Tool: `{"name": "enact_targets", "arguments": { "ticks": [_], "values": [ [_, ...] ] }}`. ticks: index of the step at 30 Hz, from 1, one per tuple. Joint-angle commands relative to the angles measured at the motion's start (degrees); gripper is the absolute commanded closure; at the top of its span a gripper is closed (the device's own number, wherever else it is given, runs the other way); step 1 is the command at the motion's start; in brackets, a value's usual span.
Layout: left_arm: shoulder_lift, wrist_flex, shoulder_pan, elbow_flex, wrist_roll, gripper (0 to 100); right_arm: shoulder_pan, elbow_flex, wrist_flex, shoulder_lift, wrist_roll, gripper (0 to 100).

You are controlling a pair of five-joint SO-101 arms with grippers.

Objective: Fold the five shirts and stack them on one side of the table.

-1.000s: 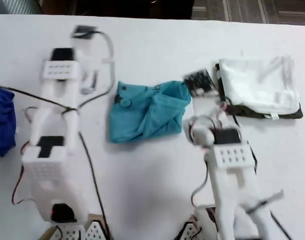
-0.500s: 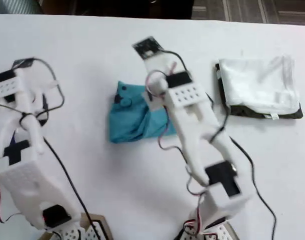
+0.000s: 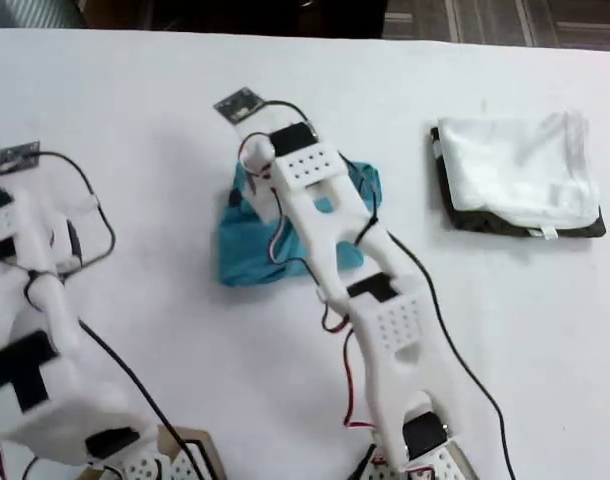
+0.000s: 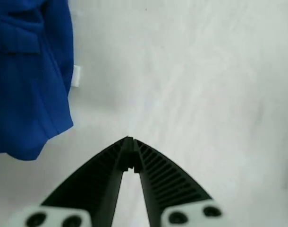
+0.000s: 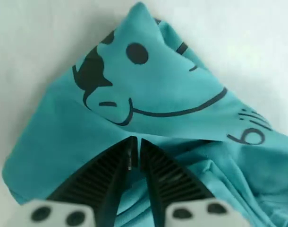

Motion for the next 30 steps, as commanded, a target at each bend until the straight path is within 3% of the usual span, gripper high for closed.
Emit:
{"name": "enact_targets", "arguments": {
  "ticks": [1,15,24,30],
  "values": [
    [-6.07,-3.87,-0.26,5.32,-0.7,97,1.1,-7.3,4.88,1.8,-0.26,97.9],
    [-5.98,-4.13,-0.26,6.64,-0.44,97,7.69,-11.16,15.6,2.42,0.09,97.9],
    [-5.98,-4.13,-0.26,6.64,-0.44,97,6.11,0.7,14.9,-10.59,0.09,97.9],
    [-5.98,-4.92,-0.26,6.73,-0.44,97,2.33,0.97,5.14,-9.54,-0.35,97.9]
  ]
}}
